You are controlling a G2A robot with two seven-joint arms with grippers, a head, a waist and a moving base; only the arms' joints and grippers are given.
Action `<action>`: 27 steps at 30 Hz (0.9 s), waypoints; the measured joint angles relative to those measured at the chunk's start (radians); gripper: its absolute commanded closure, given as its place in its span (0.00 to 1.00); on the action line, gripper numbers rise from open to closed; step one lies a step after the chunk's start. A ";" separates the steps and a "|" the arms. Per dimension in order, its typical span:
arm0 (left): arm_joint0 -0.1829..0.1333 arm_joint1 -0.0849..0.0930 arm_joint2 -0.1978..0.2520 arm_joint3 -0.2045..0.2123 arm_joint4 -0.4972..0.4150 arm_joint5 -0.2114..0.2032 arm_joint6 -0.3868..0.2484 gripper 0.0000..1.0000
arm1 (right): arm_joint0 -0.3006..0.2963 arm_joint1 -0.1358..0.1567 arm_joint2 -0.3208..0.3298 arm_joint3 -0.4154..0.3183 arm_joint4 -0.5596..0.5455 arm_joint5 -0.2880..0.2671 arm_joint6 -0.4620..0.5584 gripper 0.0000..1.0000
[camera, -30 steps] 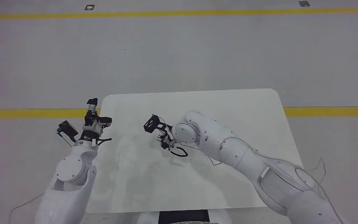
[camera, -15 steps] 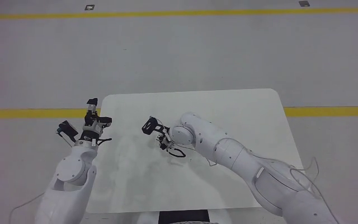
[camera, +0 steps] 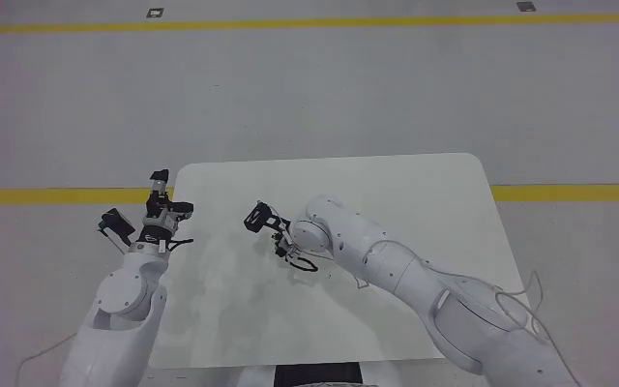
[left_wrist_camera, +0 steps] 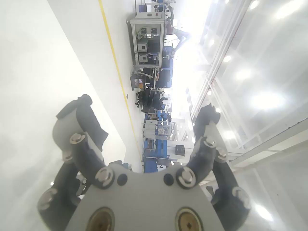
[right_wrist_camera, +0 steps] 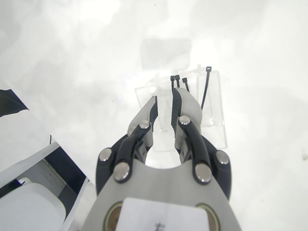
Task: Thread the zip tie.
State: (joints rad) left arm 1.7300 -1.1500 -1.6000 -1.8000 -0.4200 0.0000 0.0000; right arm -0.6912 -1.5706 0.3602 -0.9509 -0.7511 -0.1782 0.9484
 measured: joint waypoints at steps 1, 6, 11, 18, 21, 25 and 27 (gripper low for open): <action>0.000 0.000 0.000 0.000 0.000 0.000 0.000 0.00 | -0.001 -0.001 0.002 0.000 -0.004 0.001 0.001 0.86; 0.000 0.000 0.000 0.000 0.000 0.000 0.000 0.00 | -0.006 -0.002 0.014 -0.007 -0.018 0.001 0.009 0.87; 0.000 0.000 0.000 0.000 0.000 0.000 0.000 0.00 | -0.017 0.003 0.030 -0.026 -0.035 -0.001 0.026 0.86; 0.000 0.000 0.000 0.000 0.000 0.000 0.000 0.00 | -0.033 0.010 0.050 -0.046 -0.058 0.001 0.047 0.77; 0.000 0.000 0.000 0.000 0.000 0.000 0.000 0.00 | -0.038 0.011 0.058 -0.050 -0.065 0.002 0.047 0.75; 0.000 0.000 0.000 0.000 0.000 0.000 0.000 0.00 | -0.046 0.012 0.069 -0.059 -0.076 -0.002 0.047 0.78; 0.000 0.000 0.000 0.000 0.000 0.000 0.000 0.00 | -0.048 0.013 0.073 -0.062 -0.081 -0.005 0.049 0.78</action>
State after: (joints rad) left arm 1.7300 -1.1500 -1.6000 -1.8000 -0.4200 0.0000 0.0000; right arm -0.7395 -1.5574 0.4332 -1.0129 -0.8321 -0.1832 0.9971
